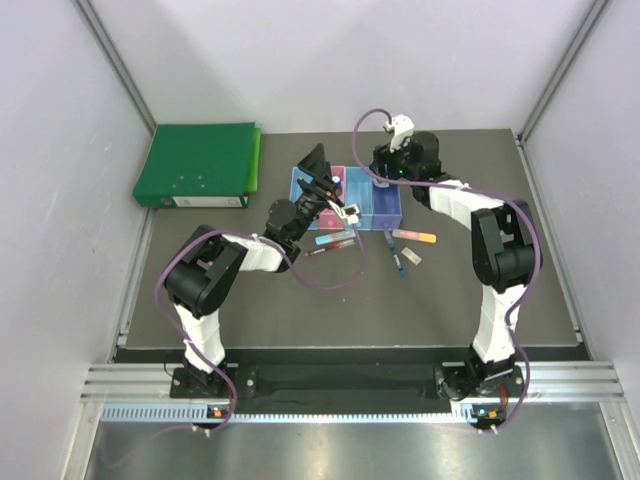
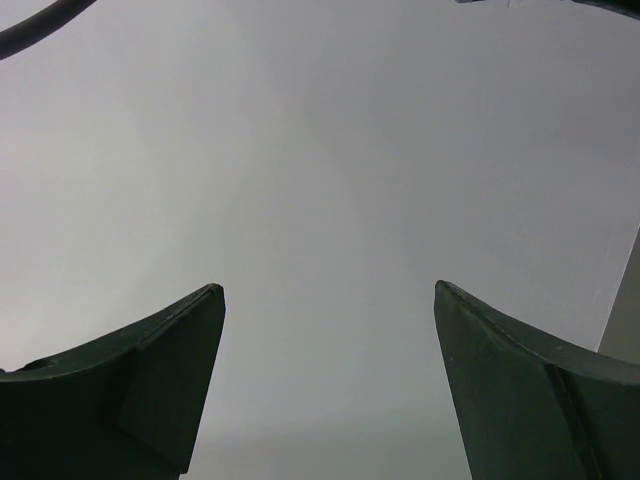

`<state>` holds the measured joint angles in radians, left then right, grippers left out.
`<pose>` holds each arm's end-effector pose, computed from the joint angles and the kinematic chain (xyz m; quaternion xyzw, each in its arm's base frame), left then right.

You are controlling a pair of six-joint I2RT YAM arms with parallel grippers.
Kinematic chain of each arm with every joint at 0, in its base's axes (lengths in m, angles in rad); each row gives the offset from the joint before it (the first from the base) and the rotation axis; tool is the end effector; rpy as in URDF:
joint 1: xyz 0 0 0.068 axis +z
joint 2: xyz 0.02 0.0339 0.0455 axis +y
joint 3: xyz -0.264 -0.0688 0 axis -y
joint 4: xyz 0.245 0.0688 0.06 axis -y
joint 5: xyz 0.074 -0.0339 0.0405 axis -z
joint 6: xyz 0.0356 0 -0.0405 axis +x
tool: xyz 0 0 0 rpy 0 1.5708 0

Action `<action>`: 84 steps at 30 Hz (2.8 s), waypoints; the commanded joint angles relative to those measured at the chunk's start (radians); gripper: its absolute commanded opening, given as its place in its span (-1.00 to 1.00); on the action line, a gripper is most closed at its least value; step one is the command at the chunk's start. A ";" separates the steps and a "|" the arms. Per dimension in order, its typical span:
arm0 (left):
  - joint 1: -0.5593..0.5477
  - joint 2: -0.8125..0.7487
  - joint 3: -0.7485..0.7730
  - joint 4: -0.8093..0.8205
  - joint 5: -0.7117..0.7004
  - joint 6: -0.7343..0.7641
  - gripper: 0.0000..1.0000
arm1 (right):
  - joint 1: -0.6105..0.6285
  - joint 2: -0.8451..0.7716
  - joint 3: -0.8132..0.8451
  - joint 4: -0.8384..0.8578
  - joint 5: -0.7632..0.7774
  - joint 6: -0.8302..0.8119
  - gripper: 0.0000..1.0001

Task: Sort the stationery into containers
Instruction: Place the stationery in the storage box, then pick up the stationery from the center of the board.

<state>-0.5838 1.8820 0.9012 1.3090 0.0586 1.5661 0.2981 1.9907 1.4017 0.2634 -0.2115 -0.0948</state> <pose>0.3248 -0.2171 0.2299 0.5231 0.2559 0.3683 0.7247 0.4449 0.1445 0.2335 -0.2180 0.7803 0.1441 0.5682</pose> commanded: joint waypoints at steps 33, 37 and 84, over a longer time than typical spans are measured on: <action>0.010 -0.031 0.030 0.205 0.004 -0.002 0.79 | 0.021 -0.024 -0.004 0.022 -0.054 -0.039 0.05; 0.010 -0.034 0.027 0.208 0.004 -0.001 0.79 | 0.019 -0.024 -0.001 0.014 -0.057 -0.040 0.34; 0.052 -0.672 -0.074 -1.392 0.265 -0.324 0.98 | -0.076 -0.346 0.124 -1.040 -0.227 -0.687 0.97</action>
<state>-0.5381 1.2453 0.8635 -0.0307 0.2836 1.2121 0.2333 1.7294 1.6642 -0.7567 -0.4866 -0.6880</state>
